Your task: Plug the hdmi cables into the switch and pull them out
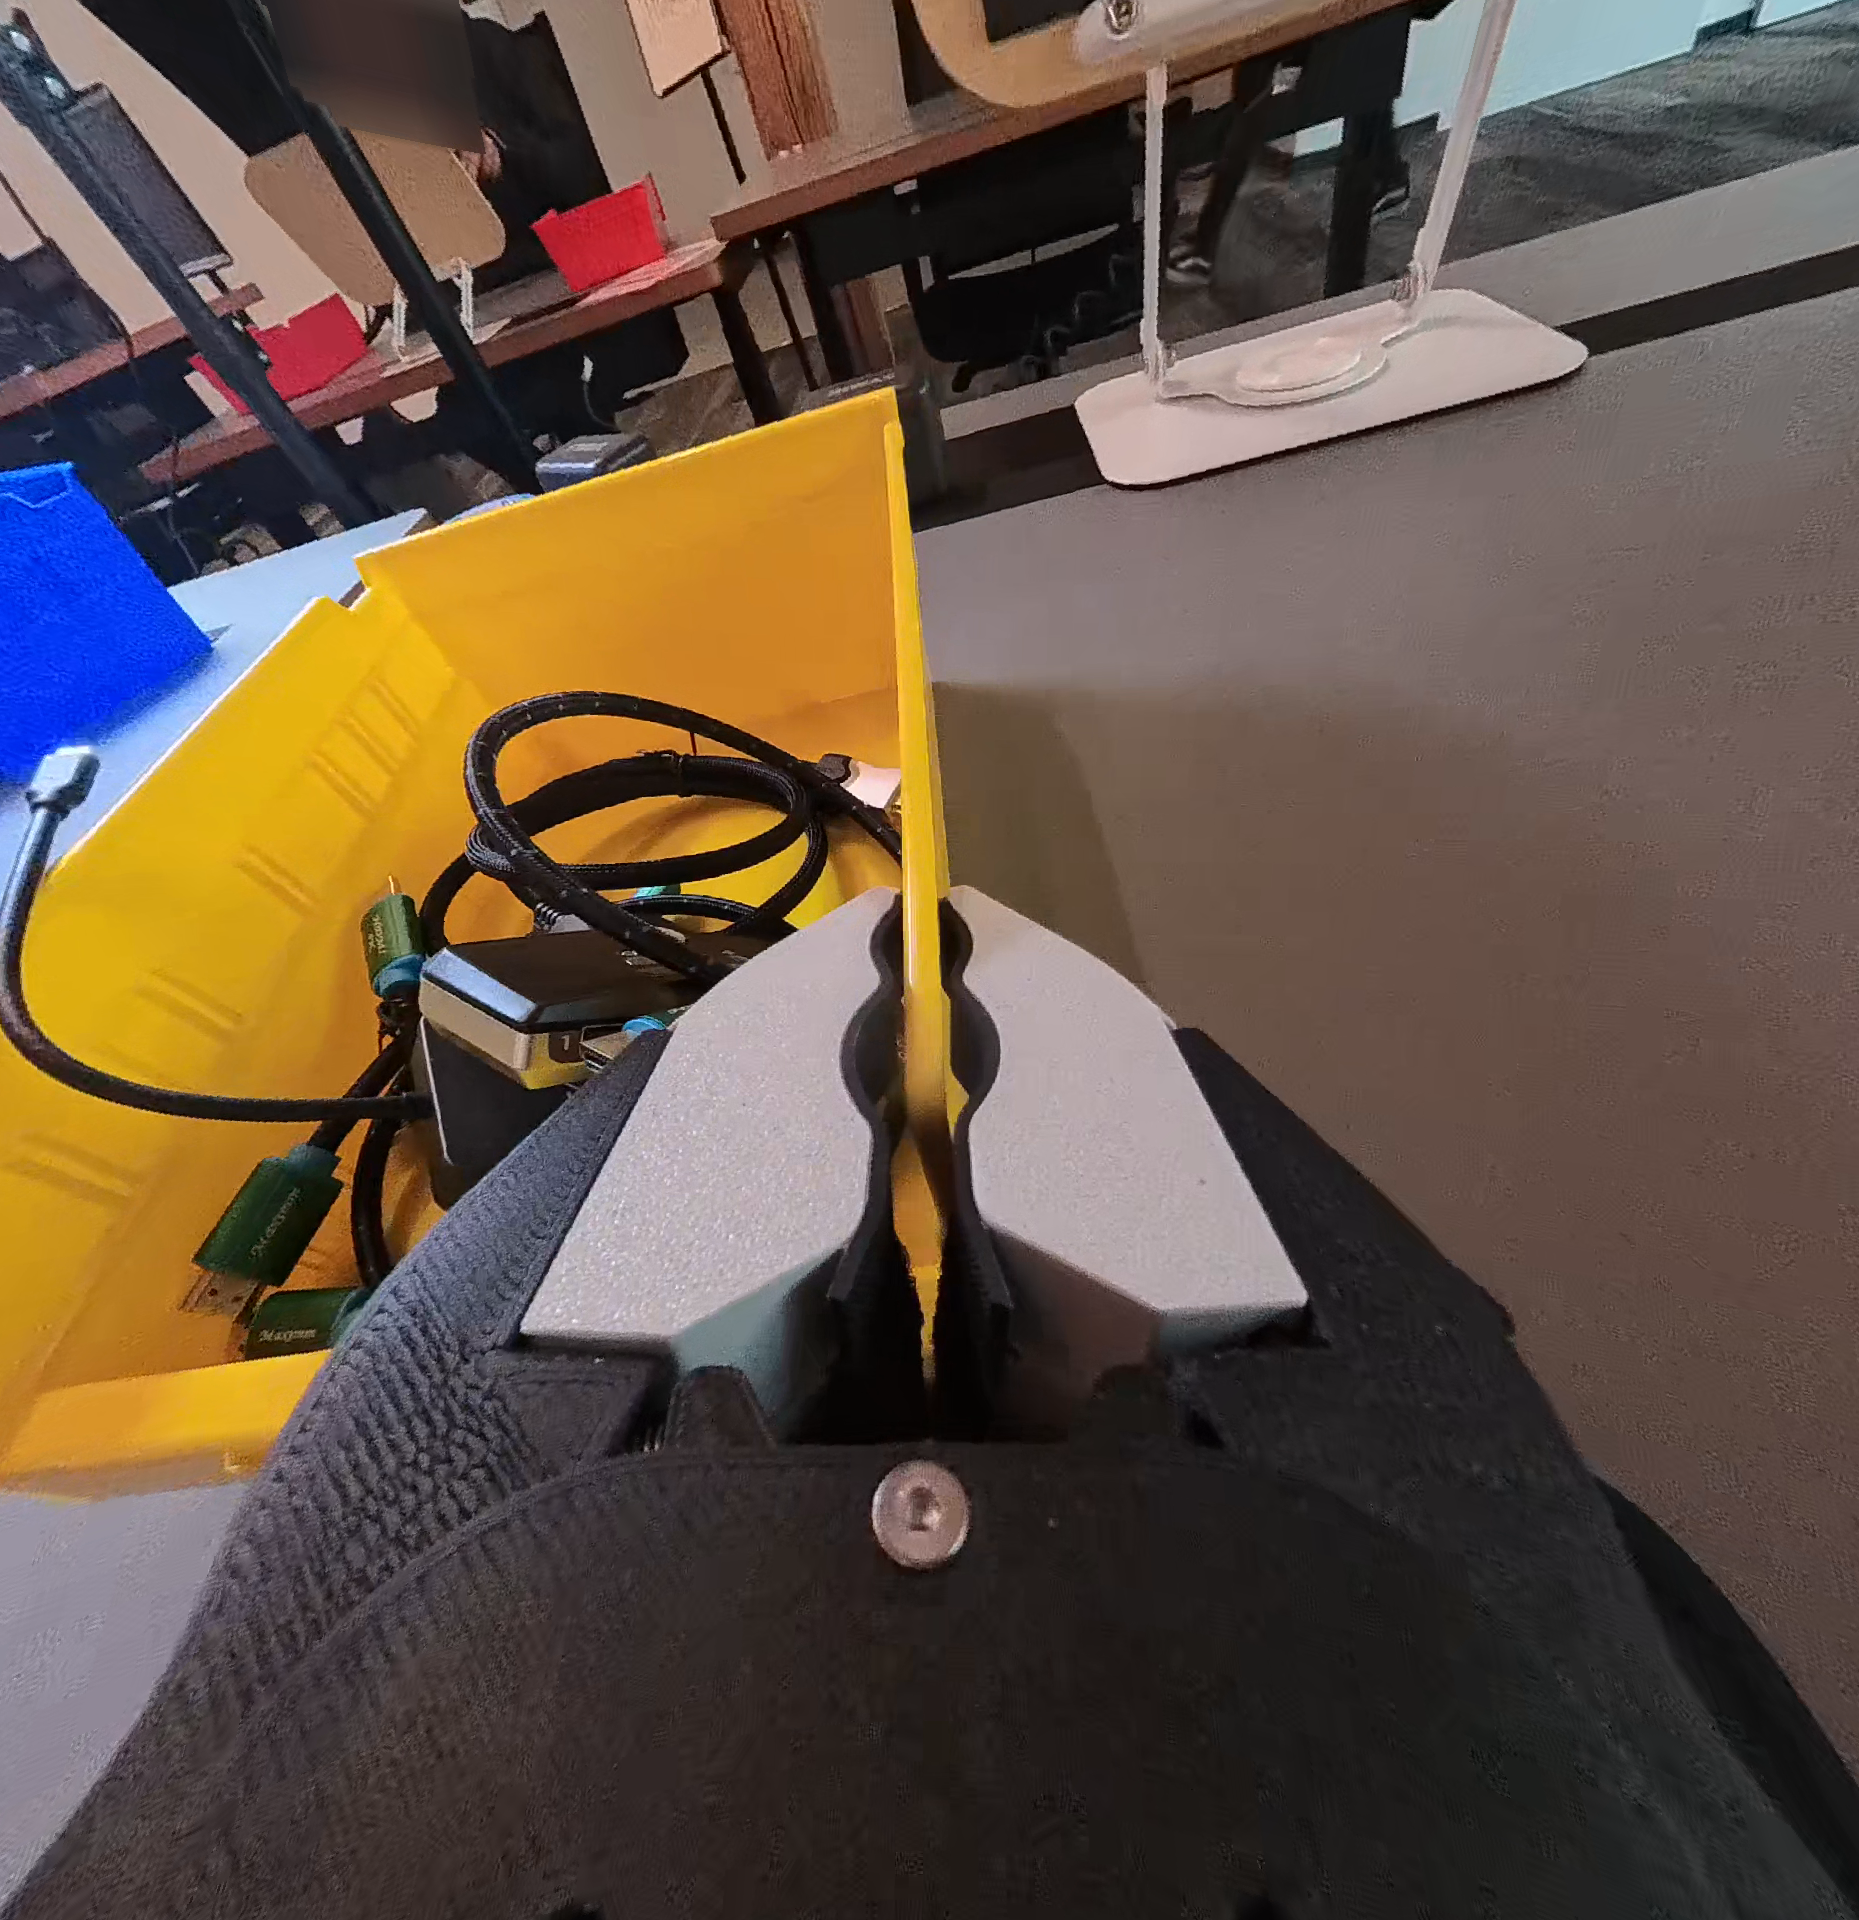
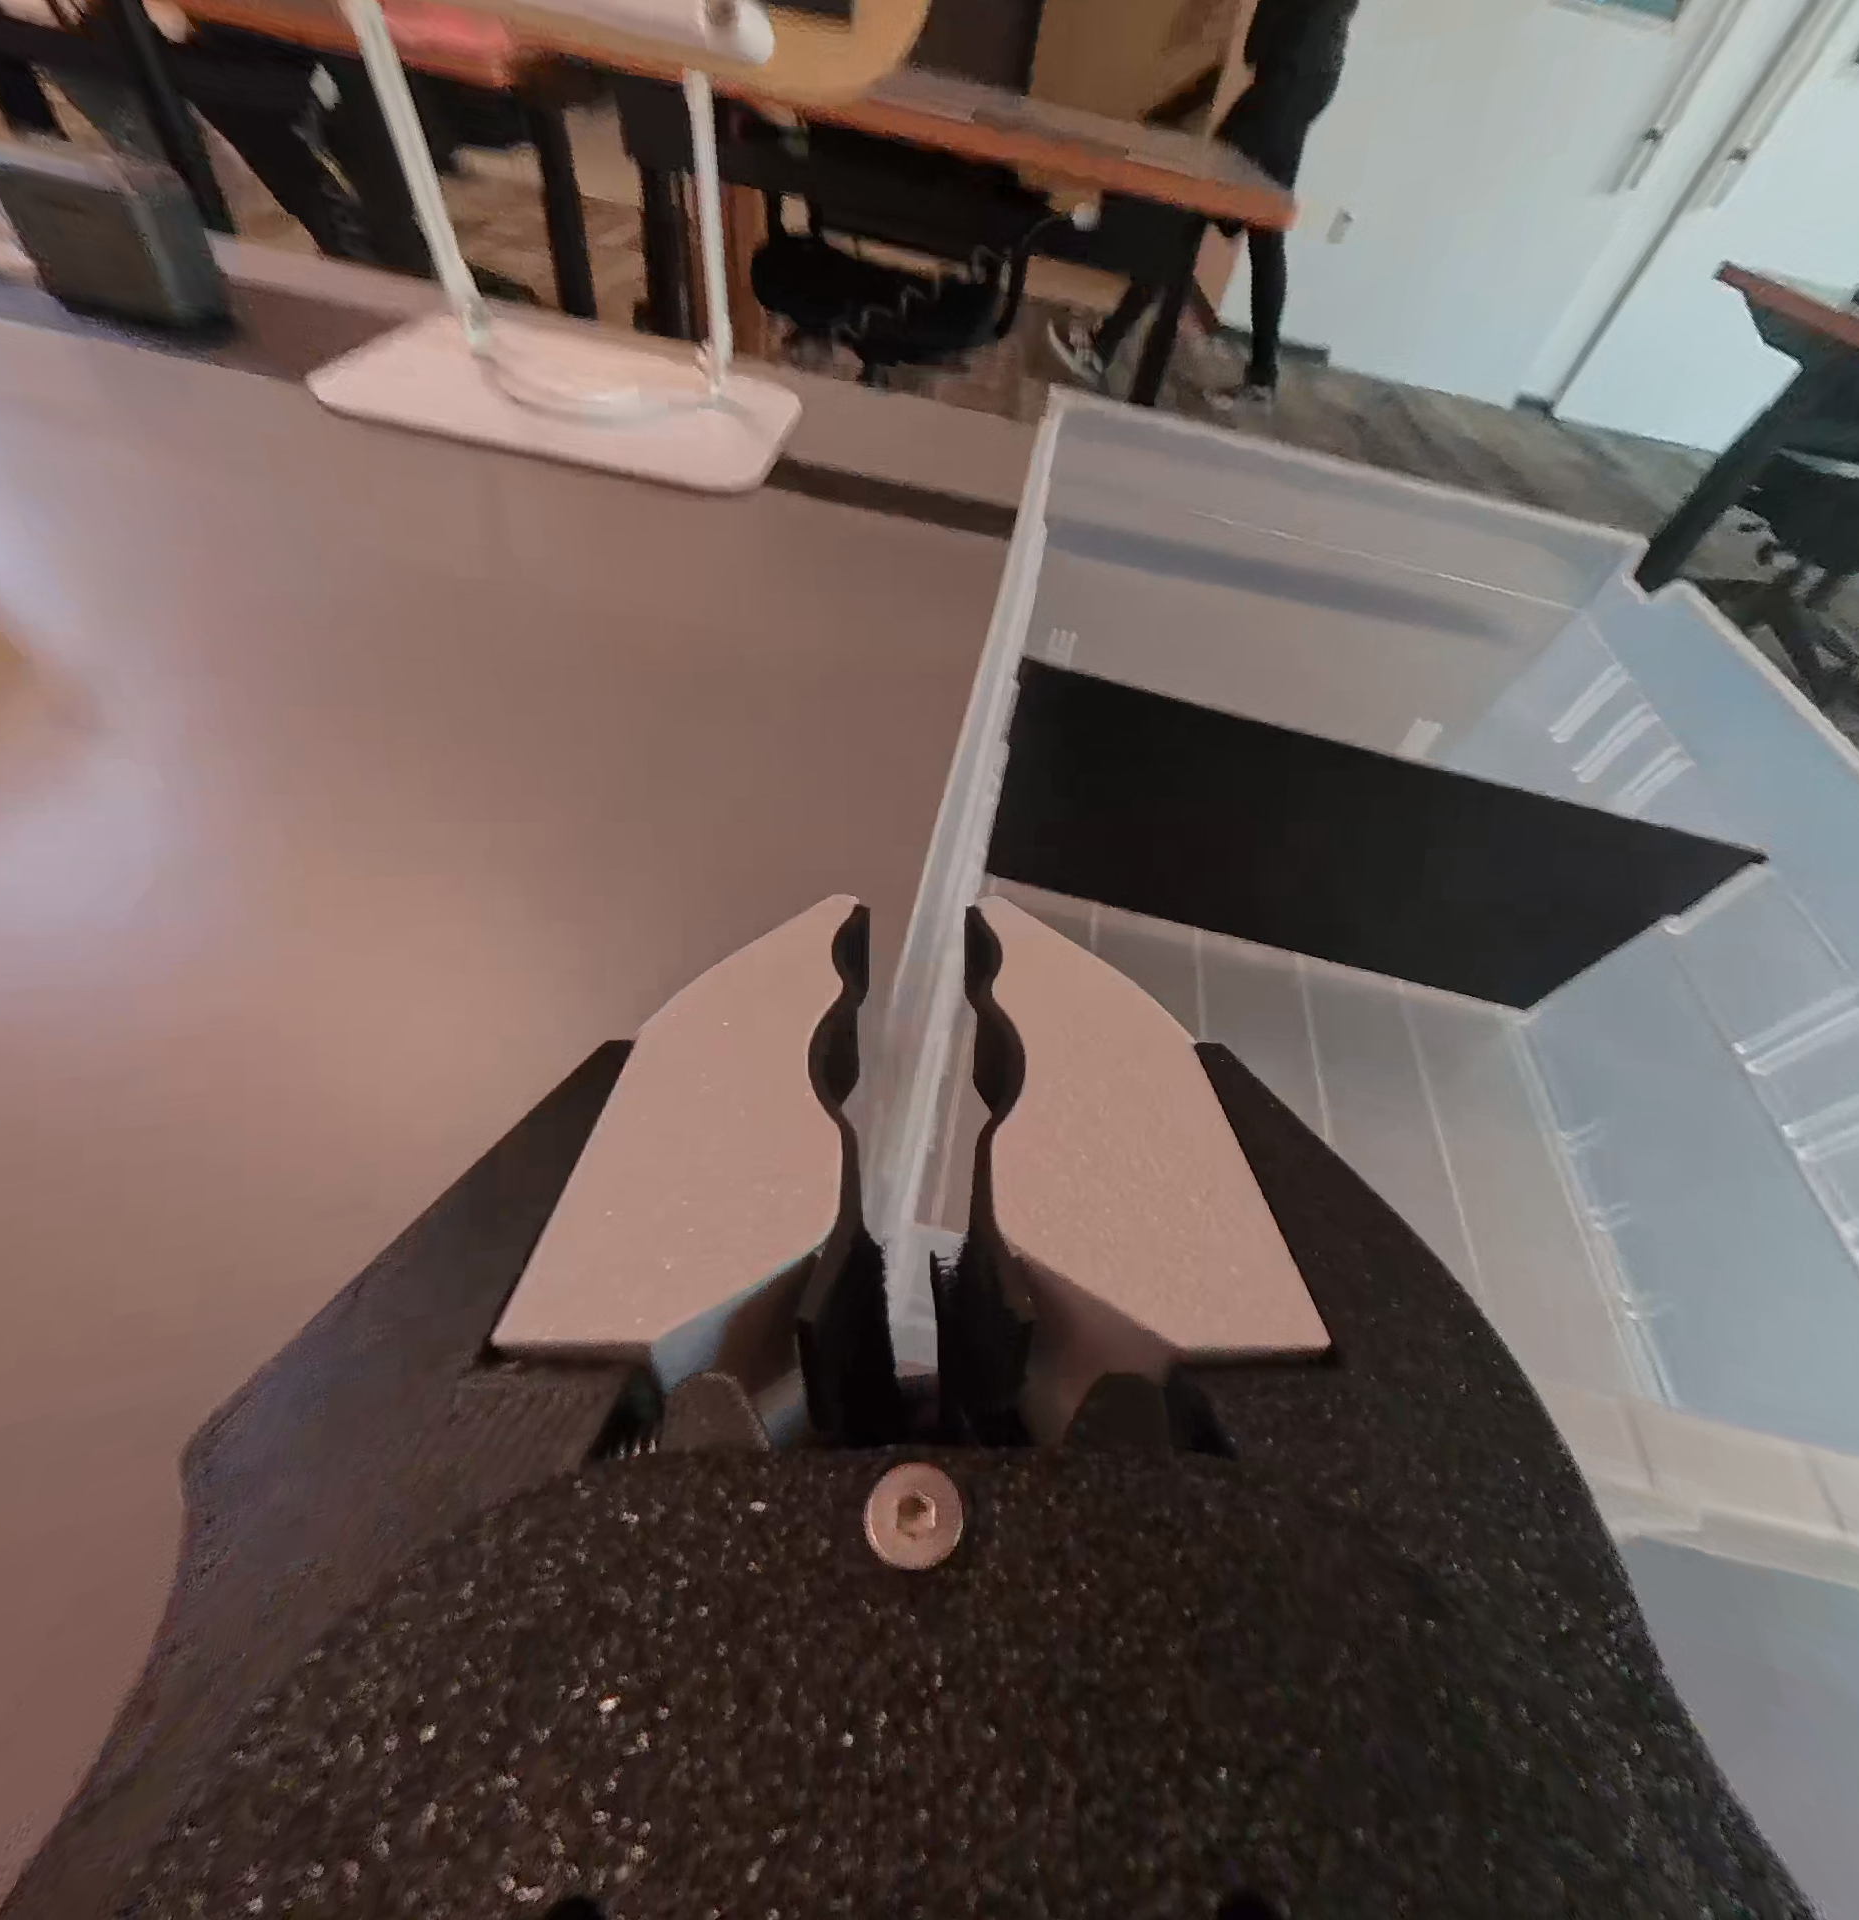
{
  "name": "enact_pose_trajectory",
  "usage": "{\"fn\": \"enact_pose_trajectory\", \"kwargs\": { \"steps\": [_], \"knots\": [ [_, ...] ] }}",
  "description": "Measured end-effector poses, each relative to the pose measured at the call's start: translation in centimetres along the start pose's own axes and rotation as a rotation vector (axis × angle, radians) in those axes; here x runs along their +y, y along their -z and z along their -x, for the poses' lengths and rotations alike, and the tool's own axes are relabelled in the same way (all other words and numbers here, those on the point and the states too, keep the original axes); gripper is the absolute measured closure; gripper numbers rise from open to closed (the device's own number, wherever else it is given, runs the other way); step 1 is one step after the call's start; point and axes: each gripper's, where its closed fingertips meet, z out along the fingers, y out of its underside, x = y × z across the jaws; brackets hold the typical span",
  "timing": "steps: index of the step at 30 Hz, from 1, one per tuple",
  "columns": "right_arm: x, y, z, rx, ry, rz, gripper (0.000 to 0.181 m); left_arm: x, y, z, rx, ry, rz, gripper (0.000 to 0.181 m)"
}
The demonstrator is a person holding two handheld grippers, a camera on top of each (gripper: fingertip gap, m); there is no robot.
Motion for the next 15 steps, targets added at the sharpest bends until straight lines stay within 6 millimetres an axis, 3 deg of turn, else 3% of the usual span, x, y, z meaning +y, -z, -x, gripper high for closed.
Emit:
{"fn": "enact_pose_trajectory", "kwargs": {
  "steps": [2,4,6,9,12,15],
  "knots": [
    [-1.1,0.3,0.4,-0.016,-0.047,-0.066,0.157,0.0,0.0,-0.1,-0.006,-0.011,0.0,0.175],
    [-0.8,0.2,0.3,-0.008,-0.044,-0.044,0.156,-0.1,0.0,-0.4,0.01,-0.029,0.003,0.171],
    [-1.7,0.6,0.3,-0.003,-0.035,-0.088,0.143,-0.5,0.4,-1.0,0.055,-0.033,-0.011,0.152],
    [-6.3,3.1,1.3,-0.052,-0.013,-0.349,0.135,-2.7,2.2,-0.9,0.129,0.002,-0.126,0.132],
    [-10.5,6.5,4.2,-0.204,0.076,-0.626,0.144,-6.9,5.0,1.6,0.155,0.102,-0.321,0.129],
    [-10.5,7.0,8.3,-0.446,0.116,-0.672,0.145,-9.4,6.1,6.6,0.123,0.174,-0.375,0.127]
  ]
}}
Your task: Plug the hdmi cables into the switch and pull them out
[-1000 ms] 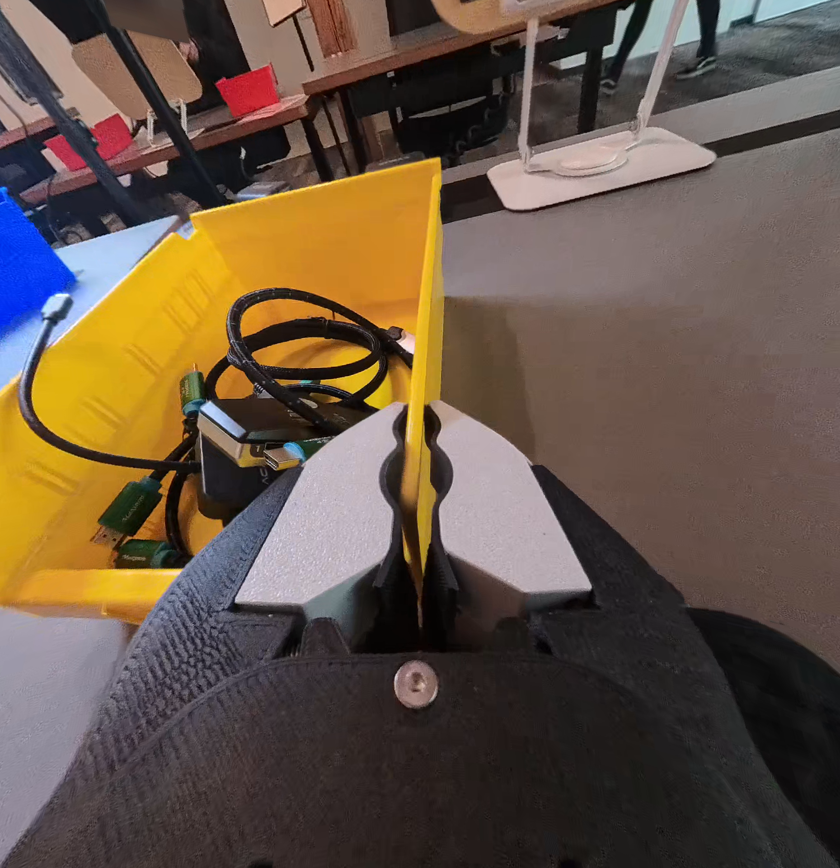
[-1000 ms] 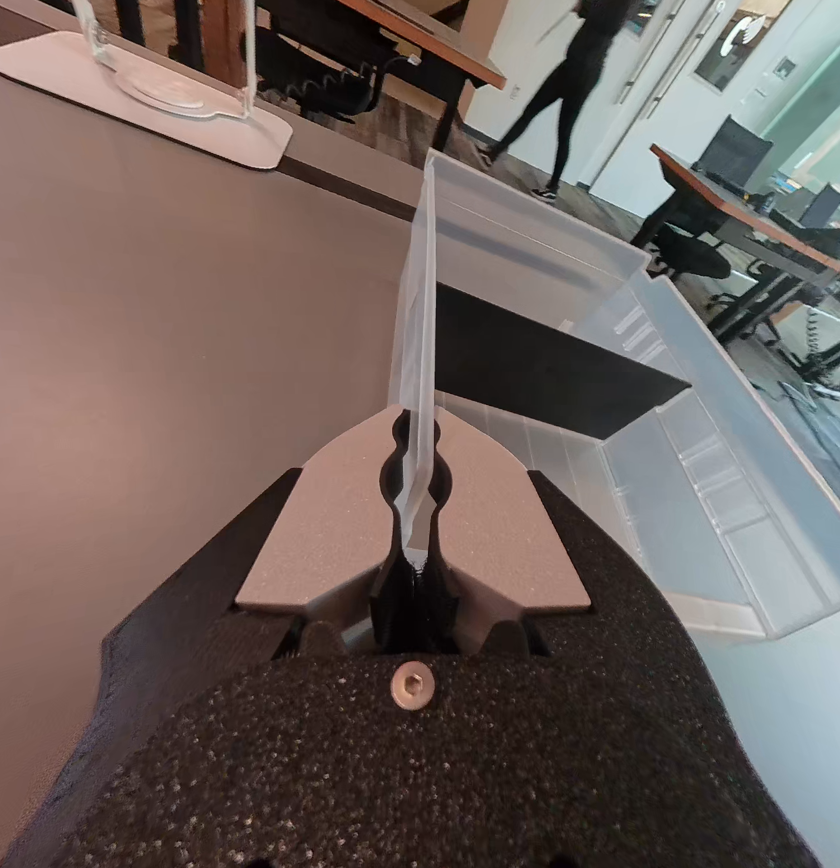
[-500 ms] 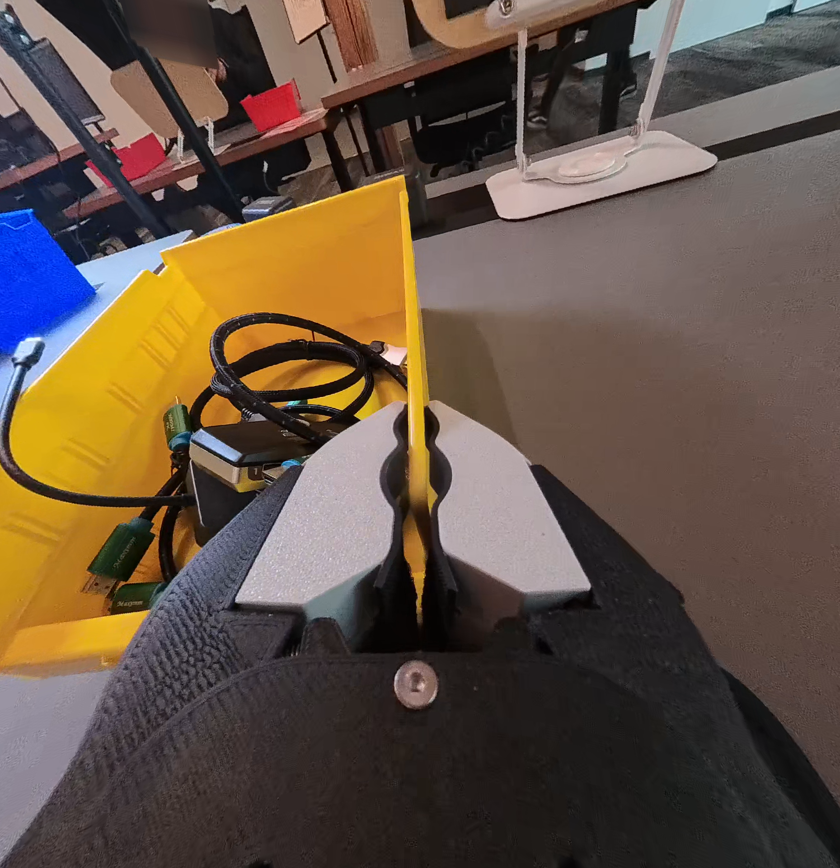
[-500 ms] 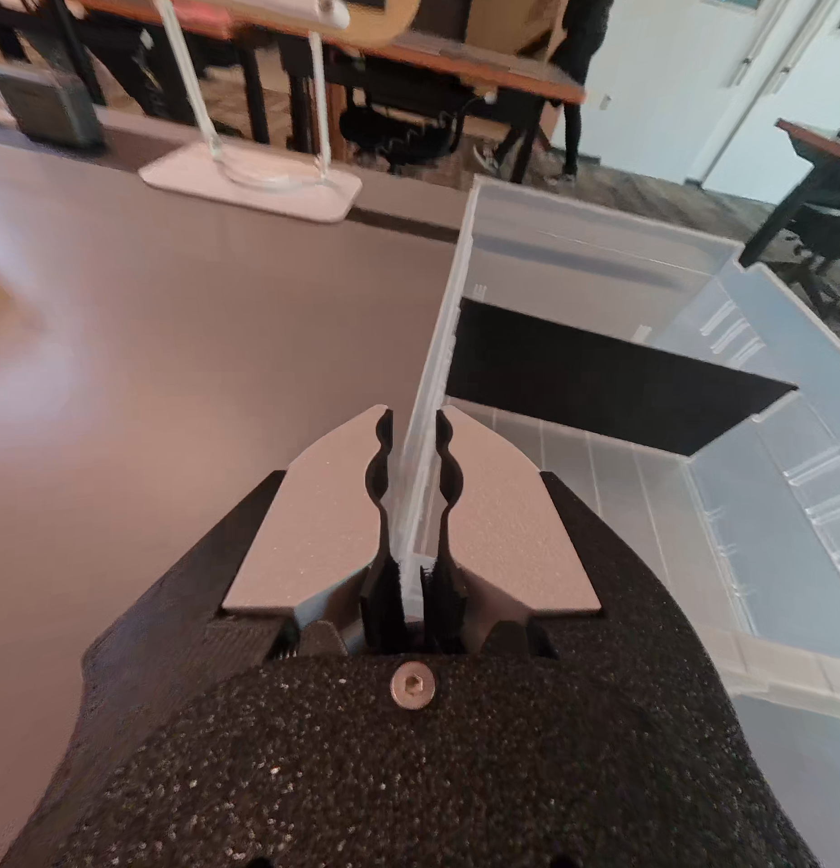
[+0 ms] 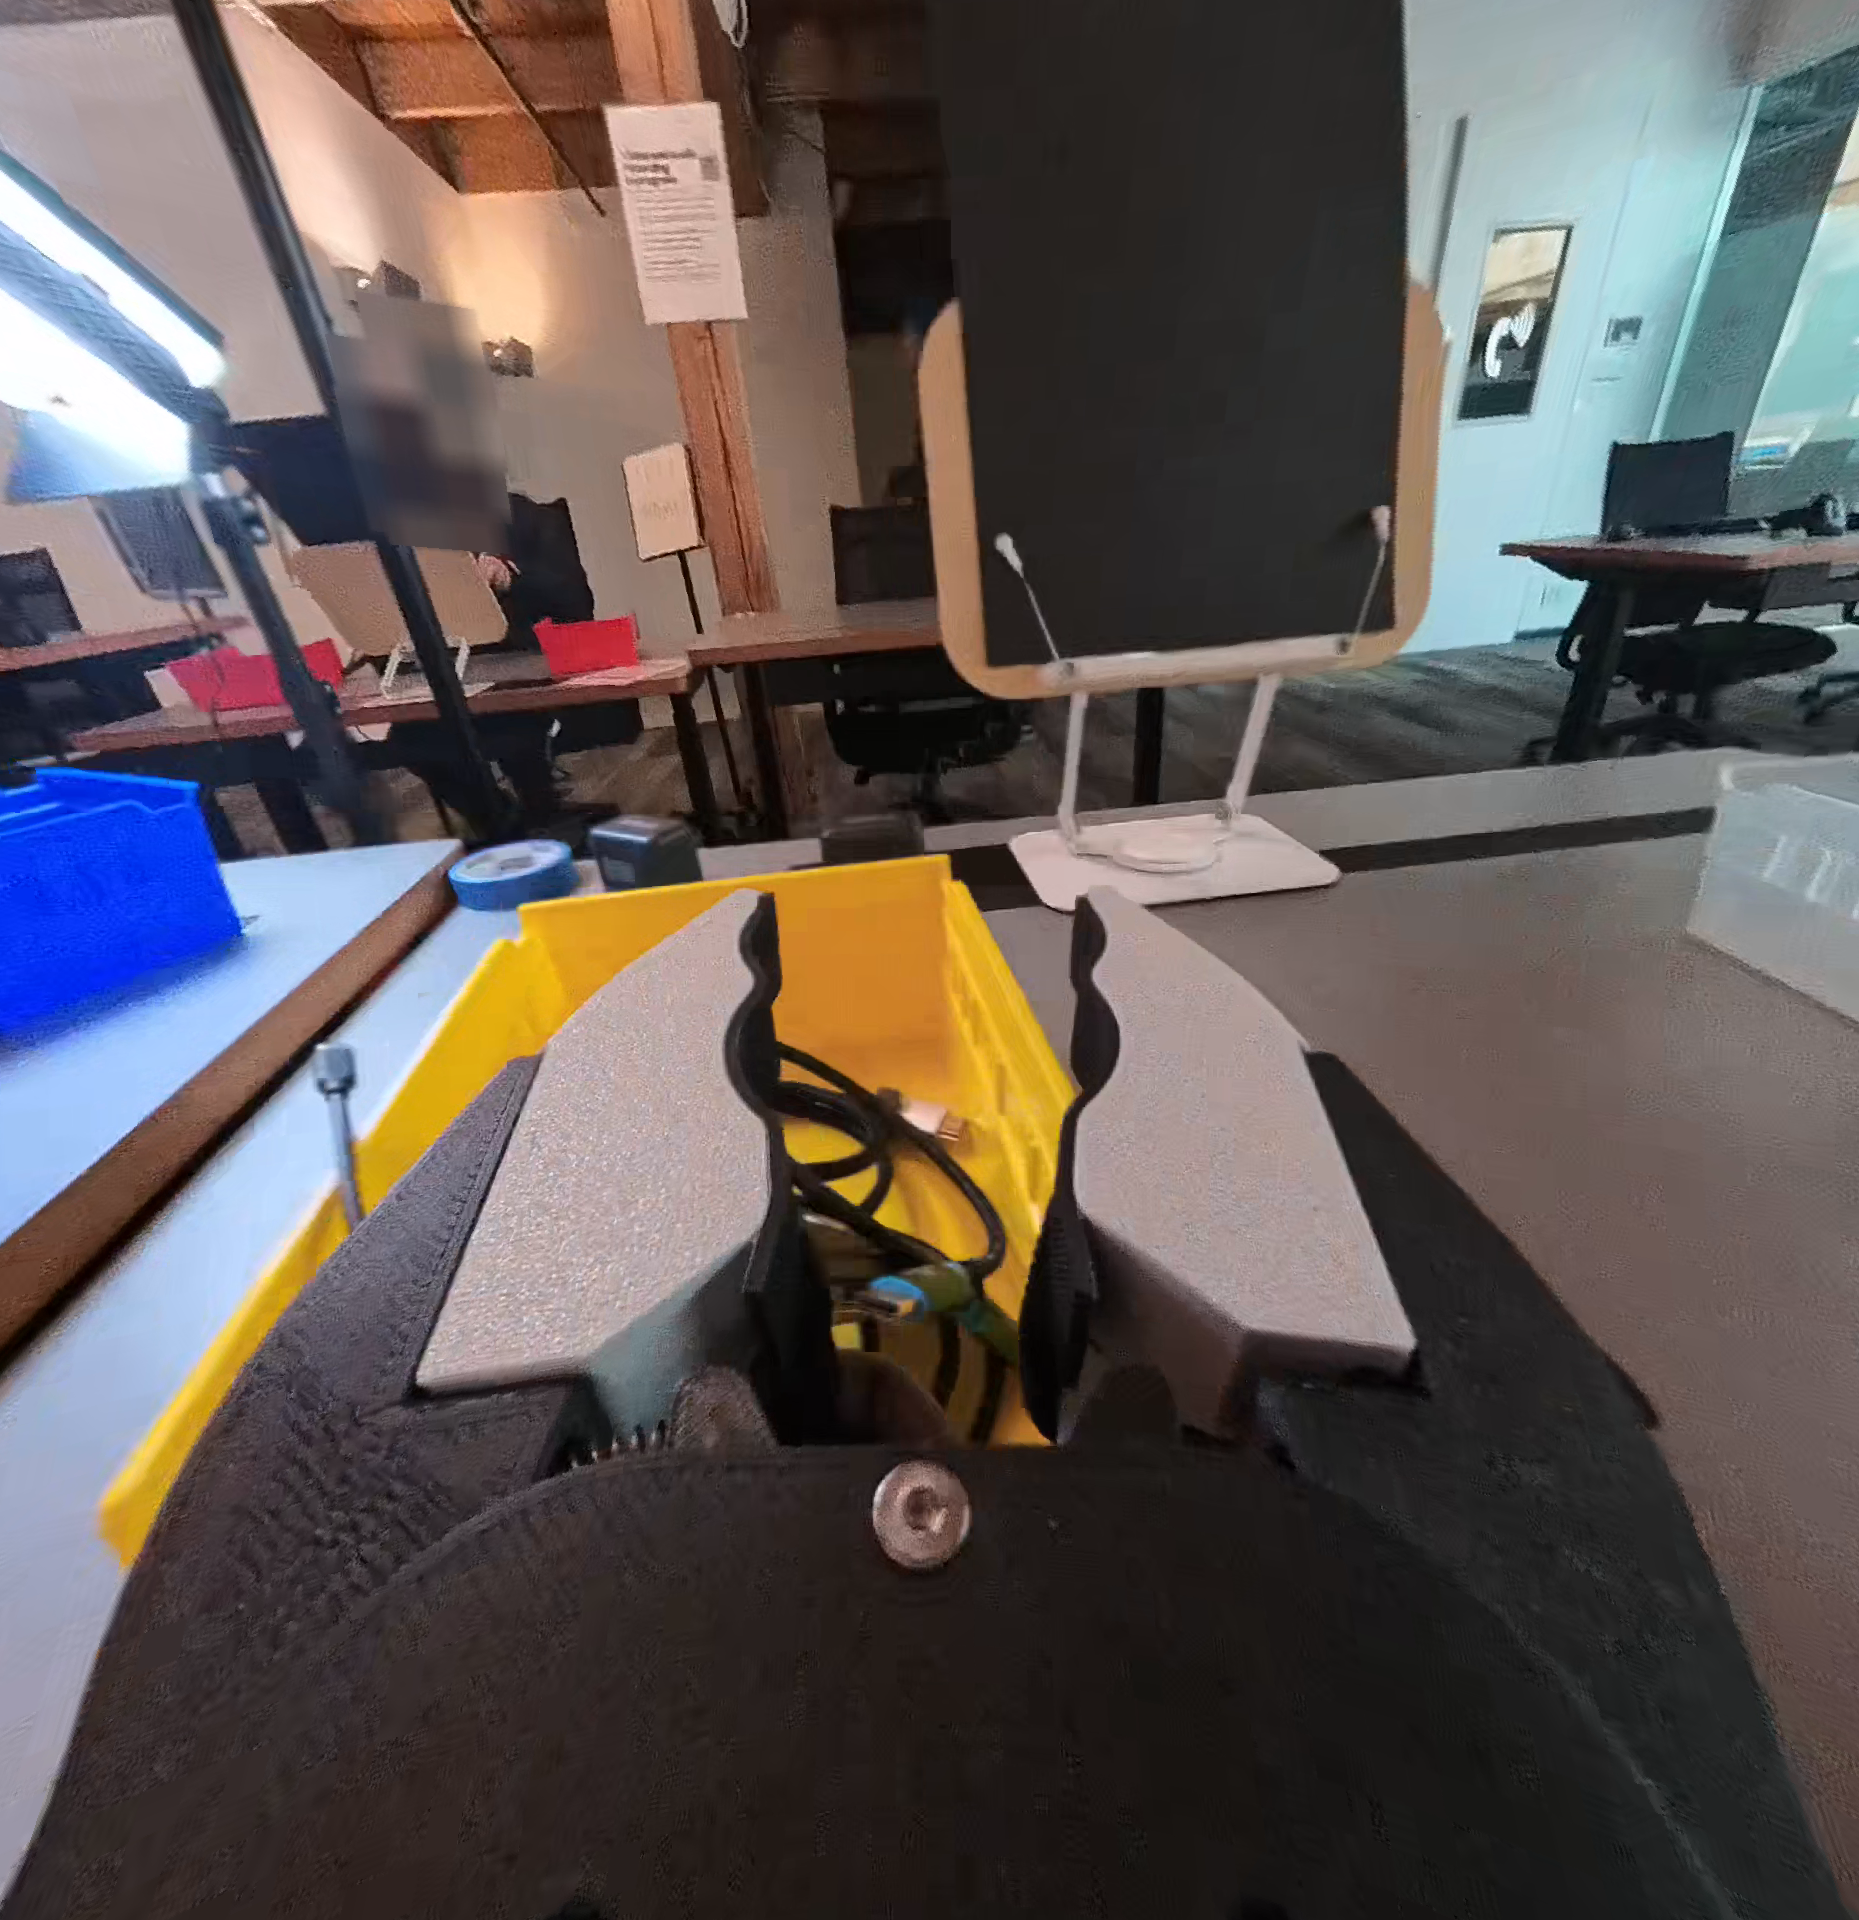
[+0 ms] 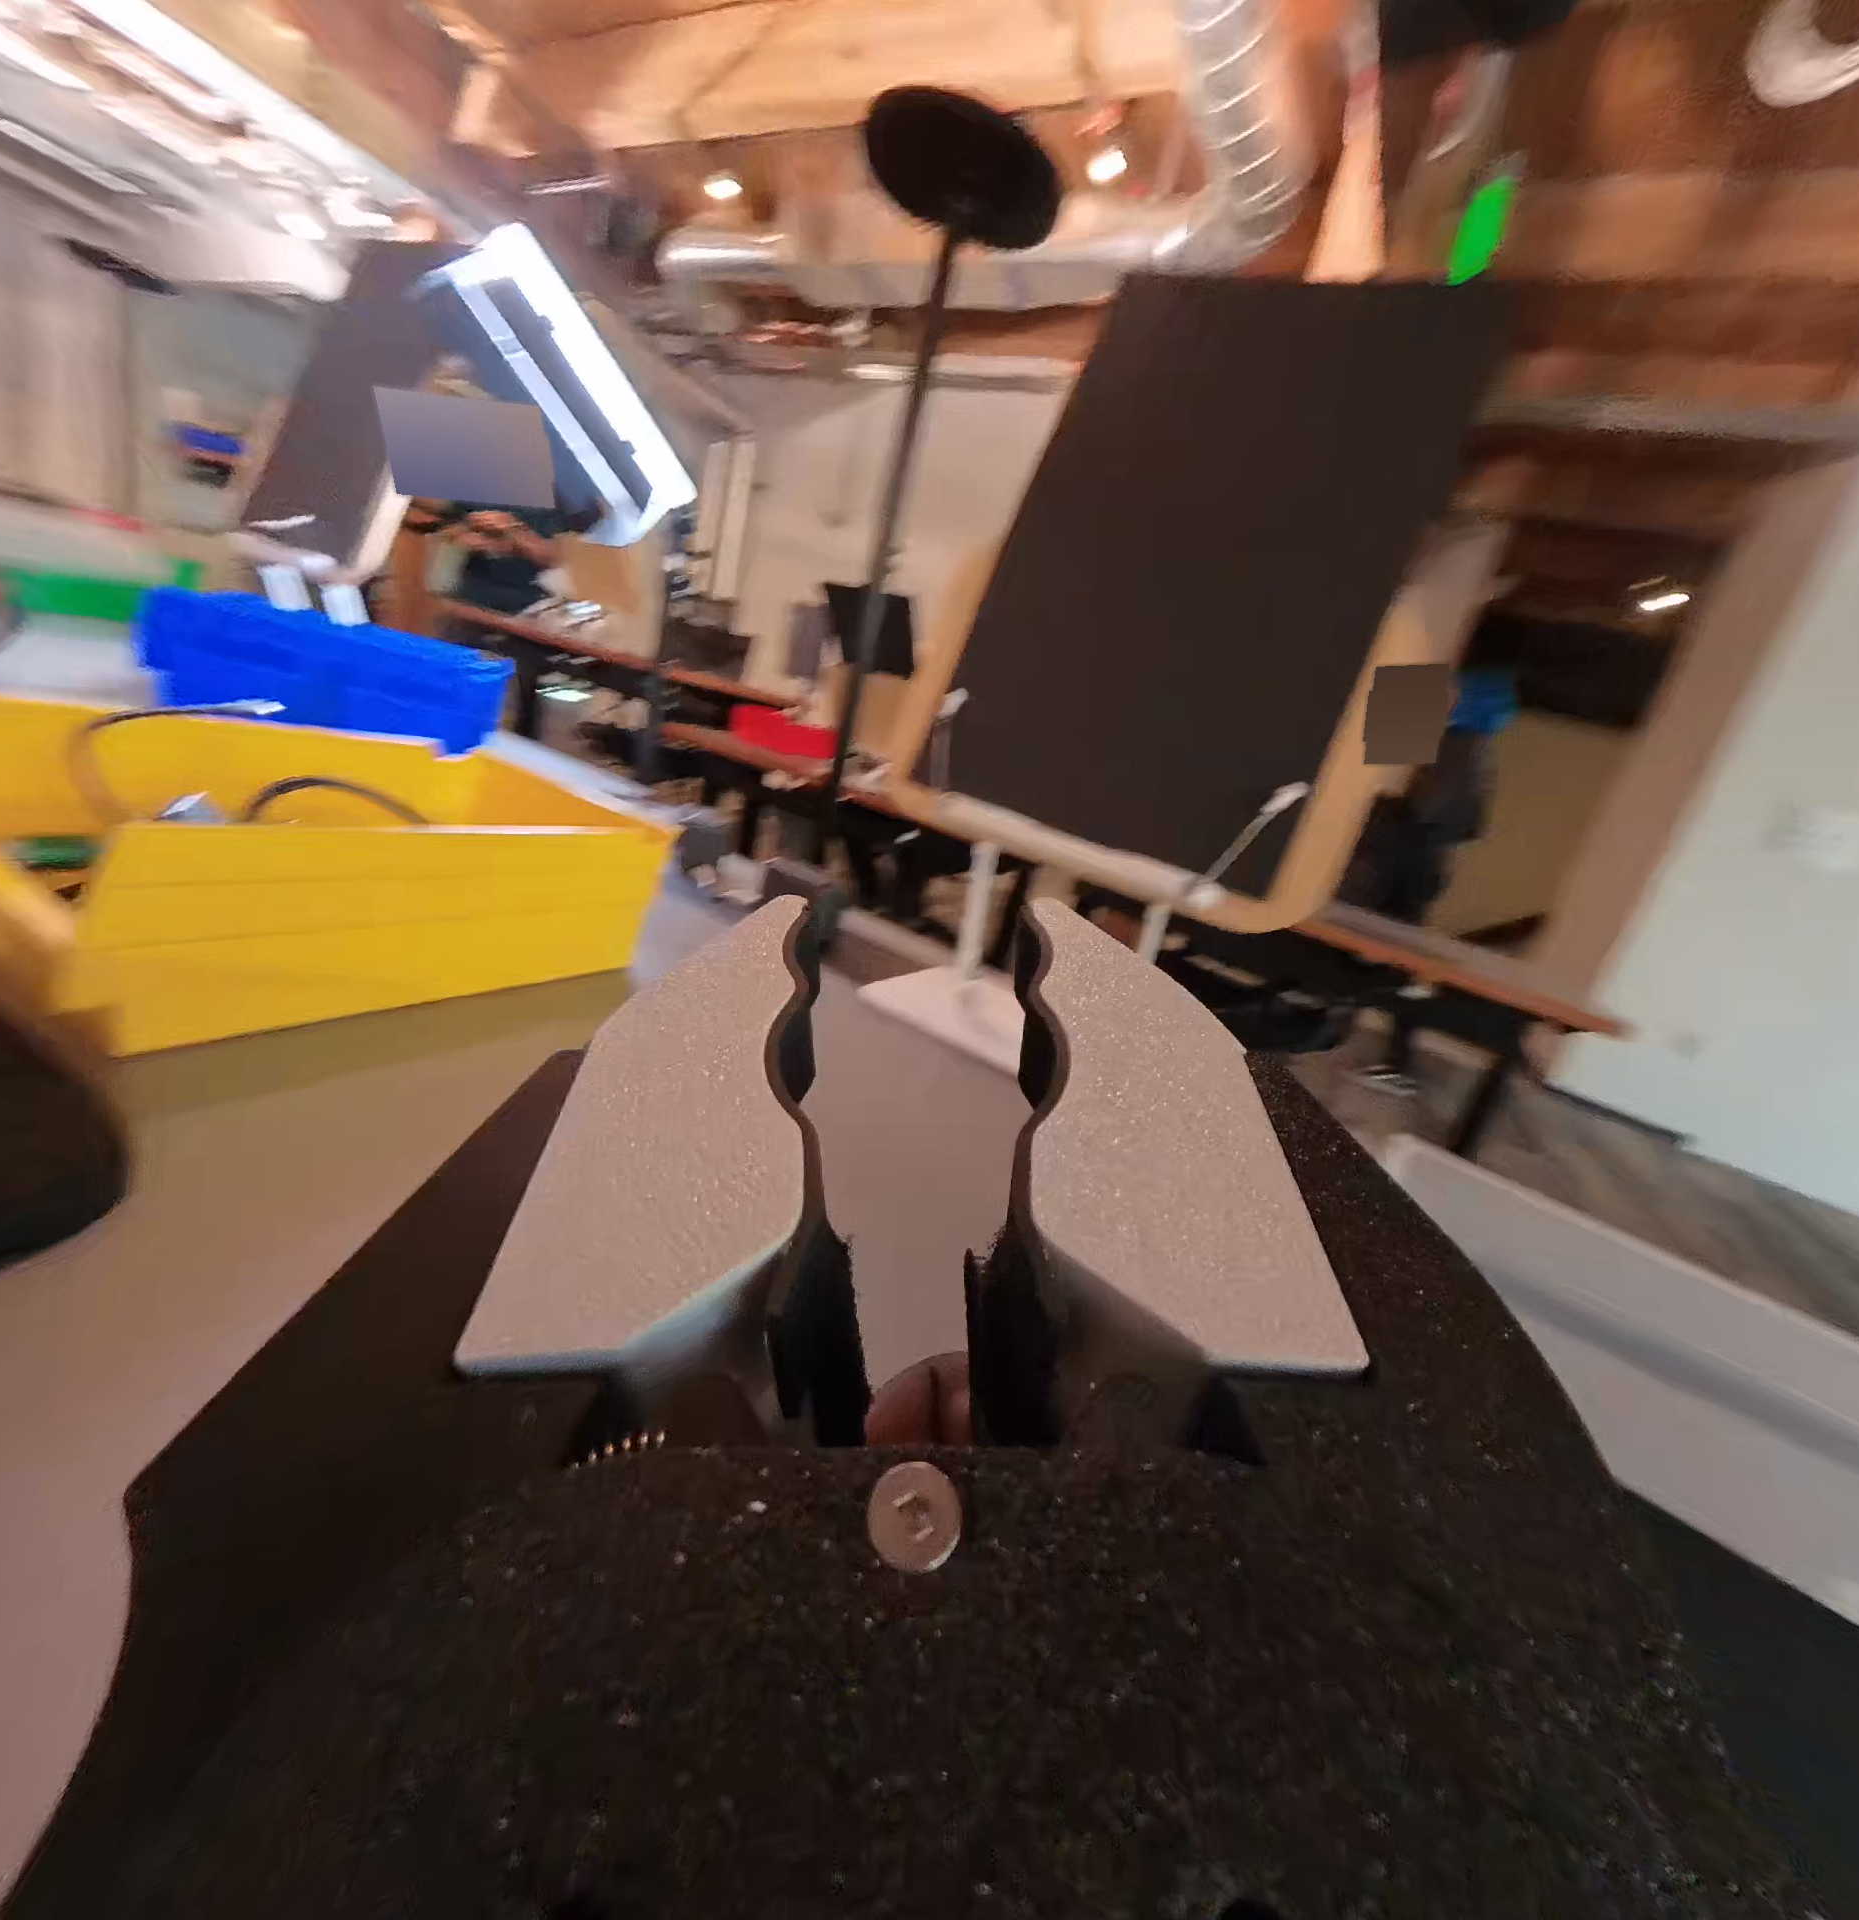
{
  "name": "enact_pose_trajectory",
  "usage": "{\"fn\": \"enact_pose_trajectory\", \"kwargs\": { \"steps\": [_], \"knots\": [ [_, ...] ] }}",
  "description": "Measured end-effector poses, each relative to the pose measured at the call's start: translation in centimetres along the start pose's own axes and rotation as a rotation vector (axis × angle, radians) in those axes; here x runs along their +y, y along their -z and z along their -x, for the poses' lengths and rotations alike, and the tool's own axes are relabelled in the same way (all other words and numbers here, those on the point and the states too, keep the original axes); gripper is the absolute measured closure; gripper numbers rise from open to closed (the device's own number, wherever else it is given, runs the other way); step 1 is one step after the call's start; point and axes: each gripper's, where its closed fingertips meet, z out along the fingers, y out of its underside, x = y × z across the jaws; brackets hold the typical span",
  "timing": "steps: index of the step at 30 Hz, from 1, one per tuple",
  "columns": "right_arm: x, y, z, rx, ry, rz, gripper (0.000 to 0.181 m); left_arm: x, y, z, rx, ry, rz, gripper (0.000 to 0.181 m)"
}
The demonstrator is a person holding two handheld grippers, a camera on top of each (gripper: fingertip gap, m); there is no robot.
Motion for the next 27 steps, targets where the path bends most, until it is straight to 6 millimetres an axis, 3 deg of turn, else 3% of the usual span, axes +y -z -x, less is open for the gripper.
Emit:
{"fn": "enact_pose_trajectory", "kwargs": {
  "steps": [3,5,9,12,15,17,20,22,27],
  "knots": [
    [3.7,-0.9,2.5,-0.157,-0.109,0.098,0.138,0.1,-0.5,3.7,0.012,0.031,0.13,0.118],
    [5.1,-1.0,3.4,-0.187,-0.159,0.1,0.139,2.0,-0.7,4.0,0.104,0.035,0.286,0.113],
    [5.2,-0.9,3.7,-0.199,-0.131,0.097,0.142,8.1,0.0,3.4,0.279,-0.109,0.668,0.108],
    [5.2,-0.9,3.6,-0.201,-0.141,0.097,0.142,10.7,0.0,4.1,0.306,-0.23,0.782,0.115],
    [5.3,-1.0,3.8,-0.207,-0.128,0.105,0.142,10.9,-0.4,3.3,0.439,-0.309,0.748,0.118],
    [5.4,-1.0,4.0,-0.213,-0.119,0.109,0.143,11.2,-0.5,2.7,0.546,-0.544,0.695,0.117],
    [5.4,-1.0,3.8,-0.205,-0.124,0.107,0.143,12.4,-0.8,3.8,0.58,-1.047,0.65,0.122],
    [5.3,-1.0,3.5,-0.19,-0.131,0.099,0.144,13.0,-1.1,4.2,0.593,-1.293,0.629,0.126],
    [5.4,-1.0,3.3,-0.18,-0.133,0.102,0.145,14.0,-2.8,2.9,0.631,-1.572,0.462,0.131]
  ]
}}
